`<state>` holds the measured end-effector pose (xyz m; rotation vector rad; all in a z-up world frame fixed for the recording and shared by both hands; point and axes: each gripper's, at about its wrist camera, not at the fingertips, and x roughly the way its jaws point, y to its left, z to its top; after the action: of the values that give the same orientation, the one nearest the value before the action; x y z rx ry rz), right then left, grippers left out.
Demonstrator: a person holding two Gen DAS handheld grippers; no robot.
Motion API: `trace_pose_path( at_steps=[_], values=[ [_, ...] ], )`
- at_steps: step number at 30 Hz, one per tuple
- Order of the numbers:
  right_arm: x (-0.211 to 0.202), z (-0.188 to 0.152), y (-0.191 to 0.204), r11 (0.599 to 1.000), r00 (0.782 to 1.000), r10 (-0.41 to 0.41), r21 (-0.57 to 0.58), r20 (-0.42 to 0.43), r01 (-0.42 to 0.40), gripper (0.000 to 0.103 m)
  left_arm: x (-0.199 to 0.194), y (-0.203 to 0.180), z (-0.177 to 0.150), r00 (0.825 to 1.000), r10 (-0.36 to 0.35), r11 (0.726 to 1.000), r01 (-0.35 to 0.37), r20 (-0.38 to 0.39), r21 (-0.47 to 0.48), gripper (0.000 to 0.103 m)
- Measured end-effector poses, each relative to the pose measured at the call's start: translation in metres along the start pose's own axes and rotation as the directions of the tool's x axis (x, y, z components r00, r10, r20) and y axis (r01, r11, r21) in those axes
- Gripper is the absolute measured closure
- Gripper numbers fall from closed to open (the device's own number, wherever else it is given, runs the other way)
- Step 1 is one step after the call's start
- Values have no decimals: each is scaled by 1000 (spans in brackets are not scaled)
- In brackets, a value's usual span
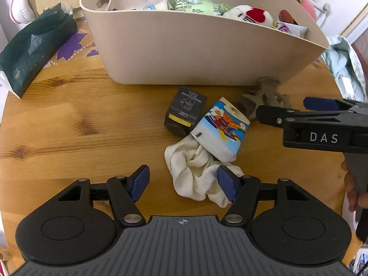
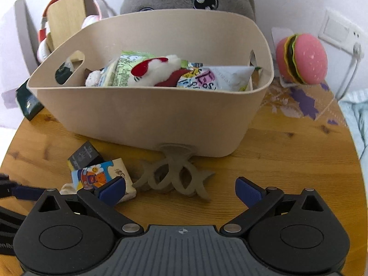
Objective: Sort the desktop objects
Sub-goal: 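Grasp the white scrunchie with left tool while right tool grasps the beige claw clip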
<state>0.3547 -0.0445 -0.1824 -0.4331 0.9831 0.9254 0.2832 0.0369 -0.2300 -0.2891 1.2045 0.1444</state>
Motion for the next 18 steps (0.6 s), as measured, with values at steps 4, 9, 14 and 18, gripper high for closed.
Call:
trace_pose_path(
  at_steps=[4,9,14,18],
  values=[
    [11,2,0,999,1000,-5,47,-17,6,0,7,-1,1,1000,3,1000,-3,-11,-1,36],
    [27,2,-3,997,999,-10,74,-45,13,0,10,-1,3,1000,-12,1000,12,-3,-24,37],
    [37,3,-6,994,999,-8,111,-50,14,0,13,-6,7,1000,-4,1000,4,17,5,37],
    [41,6,-6,995,999,-19,99,-49,24,0,14,-12,8,999,-7,999,6,35,48,55]
  ],
)
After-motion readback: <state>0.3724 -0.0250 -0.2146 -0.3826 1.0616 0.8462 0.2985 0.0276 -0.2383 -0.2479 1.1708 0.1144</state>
